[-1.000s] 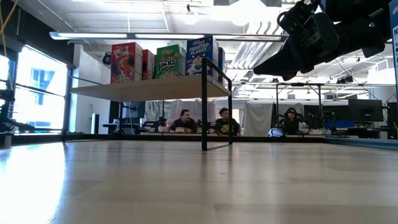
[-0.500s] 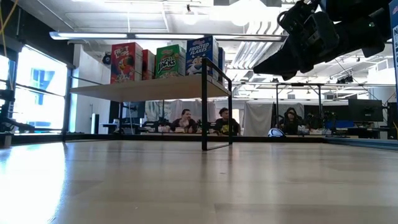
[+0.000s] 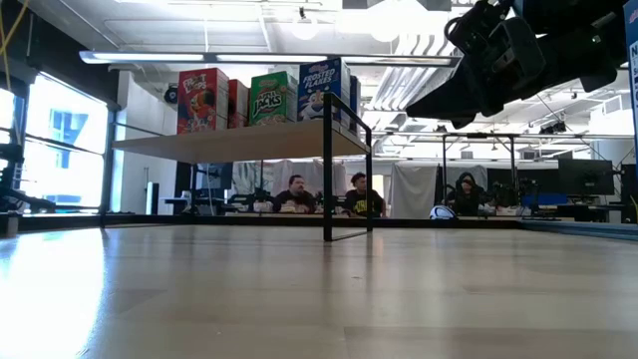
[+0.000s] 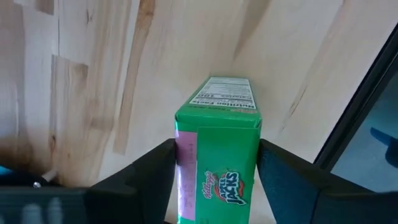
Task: Stack cereal on shelf
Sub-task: Put the green cereal box on the shelf aligned with the other green cereal box
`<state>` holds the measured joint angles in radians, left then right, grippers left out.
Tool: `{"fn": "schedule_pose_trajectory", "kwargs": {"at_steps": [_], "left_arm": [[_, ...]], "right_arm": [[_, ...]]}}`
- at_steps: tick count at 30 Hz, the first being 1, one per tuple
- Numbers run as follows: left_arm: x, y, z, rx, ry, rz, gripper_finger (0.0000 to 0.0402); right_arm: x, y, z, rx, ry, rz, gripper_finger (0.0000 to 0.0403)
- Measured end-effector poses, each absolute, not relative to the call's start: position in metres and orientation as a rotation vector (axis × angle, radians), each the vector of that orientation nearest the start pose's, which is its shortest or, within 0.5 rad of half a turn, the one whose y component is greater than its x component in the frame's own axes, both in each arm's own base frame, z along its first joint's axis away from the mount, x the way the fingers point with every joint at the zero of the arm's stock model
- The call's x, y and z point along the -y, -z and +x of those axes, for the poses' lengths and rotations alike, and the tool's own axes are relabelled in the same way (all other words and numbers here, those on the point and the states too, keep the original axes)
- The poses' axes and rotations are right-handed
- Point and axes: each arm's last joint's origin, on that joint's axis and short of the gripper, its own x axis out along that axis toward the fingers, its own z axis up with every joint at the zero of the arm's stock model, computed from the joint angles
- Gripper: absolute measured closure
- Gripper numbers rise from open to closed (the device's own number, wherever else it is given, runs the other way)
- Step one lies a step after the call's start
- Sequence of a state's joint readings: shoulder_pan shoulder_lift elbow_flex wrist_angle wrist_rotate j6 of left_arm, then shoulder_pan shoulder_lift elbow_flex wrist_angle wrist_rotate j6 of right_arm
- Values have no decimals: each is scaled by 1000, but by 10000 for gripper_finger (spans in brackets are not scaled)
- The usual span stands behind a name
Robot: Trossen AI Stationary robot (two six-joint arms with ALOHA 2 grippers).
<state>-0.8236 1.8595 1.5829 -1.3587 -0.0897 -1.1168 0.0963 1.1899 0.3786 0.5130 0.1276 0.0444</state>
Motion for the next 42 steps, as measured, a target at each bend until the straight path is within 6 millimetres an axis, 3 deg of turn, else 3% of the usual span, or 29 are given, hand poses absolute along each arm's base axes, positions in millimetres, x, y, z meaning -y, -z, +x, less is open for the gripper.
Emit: {"fn": "schedule_pose_trajectory", "kwargs": {"at_steps": [12,16,22,27,33,42], "left_arm": [[232,-255,250,-1550,-203,-54,219],[214,-266,254,-1556,-155,-1,228],[162,-300,255,-1564,-98,60,234],[101,-330,253,-1531,-67,83,234],[35,-351,255,-1475,-56,163,234],[-29,-402,268,-1314,-19,333,234]], "right_arm": [[-18,-184,226,-296,38,11,402],[-18,-184,226,-296,37,11,402],[-18,-184,226,-296,28,12,402],[-19,-184,226,-295,9,14,402],[-19,-185,226,-287,9,13,402],[-19,-185,226,-282,9,12,402]]}}
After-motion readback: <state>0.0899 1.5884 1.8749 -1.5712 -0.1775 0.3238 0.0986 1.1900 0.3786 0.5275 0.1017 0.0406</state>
